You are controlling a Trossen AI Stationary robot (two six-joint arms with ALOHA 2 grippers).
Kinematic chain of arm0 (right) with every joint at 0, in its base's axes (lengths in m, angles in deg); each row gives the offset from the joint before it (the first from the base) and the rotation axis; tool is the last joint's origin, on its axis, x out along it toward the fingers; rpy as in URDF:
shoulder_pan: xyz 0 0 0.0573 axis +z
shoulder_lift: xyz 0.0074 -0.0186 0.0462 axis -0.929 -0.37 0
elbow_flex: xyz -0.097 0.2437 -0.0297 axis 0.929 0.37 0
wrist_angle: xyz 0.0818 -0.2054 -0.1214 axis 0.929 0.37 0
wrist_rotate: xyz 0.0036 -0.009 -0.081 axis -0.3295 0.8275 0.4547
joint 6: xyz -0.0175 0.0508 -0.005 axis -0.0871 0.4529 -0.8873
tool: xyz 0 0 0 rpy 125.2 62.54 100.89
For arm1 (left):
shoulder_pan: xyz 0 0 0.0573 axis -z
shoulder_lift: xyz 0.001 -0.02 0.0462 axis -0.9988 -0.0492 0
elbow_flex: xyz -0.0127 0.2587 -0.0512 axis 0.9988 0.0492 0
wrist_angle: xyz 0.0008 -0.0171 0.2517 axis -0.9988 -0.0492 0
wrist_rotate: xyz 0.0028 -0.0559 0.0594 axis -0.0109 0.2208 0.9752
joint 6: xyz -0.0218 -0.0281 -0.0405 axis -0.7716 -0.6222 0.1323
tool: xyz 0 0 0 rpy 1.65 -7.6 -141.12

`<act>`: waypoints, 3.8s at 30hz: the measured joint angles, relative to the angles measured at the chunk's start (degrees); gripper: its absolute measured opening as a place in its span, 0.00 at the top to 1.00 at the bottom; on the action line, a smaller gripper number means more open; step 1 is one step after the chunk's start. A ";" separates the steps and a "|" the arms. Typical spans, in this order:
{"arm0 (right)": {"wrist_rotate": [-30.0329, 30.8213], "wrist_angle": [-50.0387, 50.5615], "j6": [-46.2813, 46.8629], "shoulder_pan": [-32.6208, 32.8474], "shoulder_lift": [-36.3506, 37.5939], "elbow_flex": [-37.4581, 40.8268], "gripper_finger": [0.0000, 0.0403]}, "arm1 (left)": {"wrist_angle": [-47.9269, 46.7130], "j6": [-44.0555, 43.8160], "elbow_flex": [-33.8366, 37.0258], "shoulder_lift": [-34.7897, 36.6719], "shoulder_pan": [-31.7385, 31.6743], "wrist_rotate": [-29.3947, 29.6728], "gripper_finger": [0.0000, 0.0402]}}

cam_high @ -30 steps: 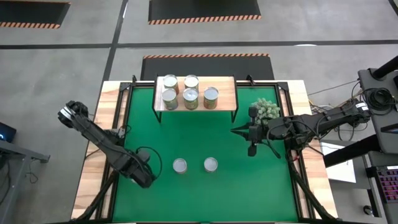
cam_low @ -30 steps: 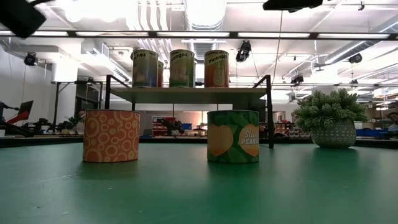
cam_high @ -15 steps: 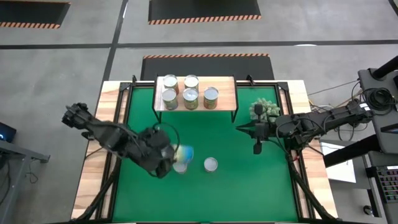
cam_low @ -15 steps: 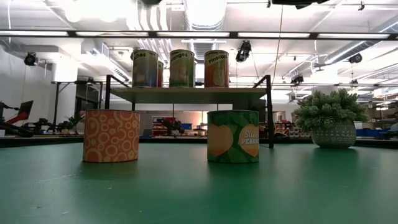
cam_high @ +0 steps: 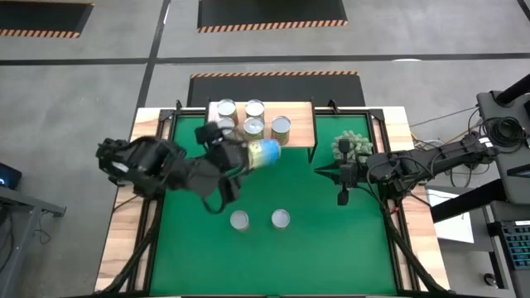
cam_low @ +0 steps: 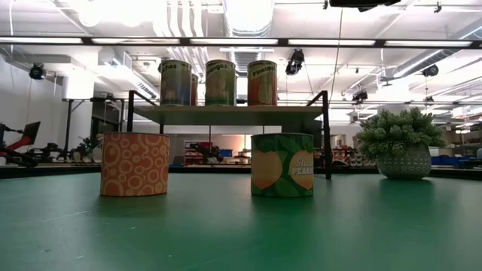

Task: Pick and place cans onto a shelf
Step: Put the canned cherries on the shelf

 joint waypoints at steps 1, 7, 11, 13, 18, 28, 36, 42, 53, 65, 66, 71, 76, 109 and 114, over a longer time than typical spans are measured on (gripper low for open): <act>0.00 0.07 0.02 0.00 0.02 0.00 0.98 | 0.01 2.24 -1.21 -0.86 -1.41 -0.01 0.23; 0.00 0.53 0.03 0.02 0.02 0.02 0.98 | 4.90 13.94 -1.16 -3.04 -10.85 -1.44 0.23; 0.00 0.90 0.03 0.02 0.32 0.02 0.98 | 10.25 18.59 -1.16 -5.03 -17.65 -3.17 0.23; 0.00 1.03 0.27 0.02 0.46 0.02 0.98 | 14.51 20.73 -1.16 -6.29 -20.97 -5.09 0.23; 0.00 2.42 1.23 0.02 0.78 0.07 0.98 | 21.31 23.37 -1.13 -10.03 -28.79 -14.22 0.23; 0.00 4.56 3.57 0.02 1.20 0.11 0.98 | 21.50 22.99 -1.09 -18.17 -38.83 -16.10 0.23; 0.01 5.43 5.71 0.02 1.20 0.11 0.98 | 17.71 21.09 -1.09 -20.68 -39.78 -16.32 0.23; 0.00 5.51 7.13 0.02 1.14 0.11 0.98 | 11.98 17.49 -1.09 -20.68 -39.80 -21.03 0.23; 0.02 6.61 7.84 0.02 1.14 0.11 0.98 | 10.93 14.44 -1.09 -20.68 -39.82 -22.75 0.23; 0.02 7.02 7.96 0.02 1.15 0.11 0.98 | 11.10 12.20 -0.98 -20.88 -39.75 -23.66 0.22; 0.02 7.02 7.96 0.02 1.14 0.11 0.98 | 11.08 12.21 -0.98 -20.99 -39.76 -23.66 0.21; 0.02 7.09 7.96 0.04 1.16 0.11 0.98 | 11.82 11.99 -1.00 -21.83 -39.77 -23.58 0.20; 0.02 7.13 7.97 0.02 1.16 0.11 0.98 | 12.05 11.97 -1.13 -22.45 -39.79 -23.23 0.20; 0.02 10.43 13.46 0.03 1.20 0.11 0.98 | 4.56 11.16 -1.51 -20.66 -13.86 -8.82 0.22; 0.02 10.56 14.60 0.02 1.20 0.77 0.98 | -8.83 -1.86 -1.46 -18.56 -5.25 3.19 0.22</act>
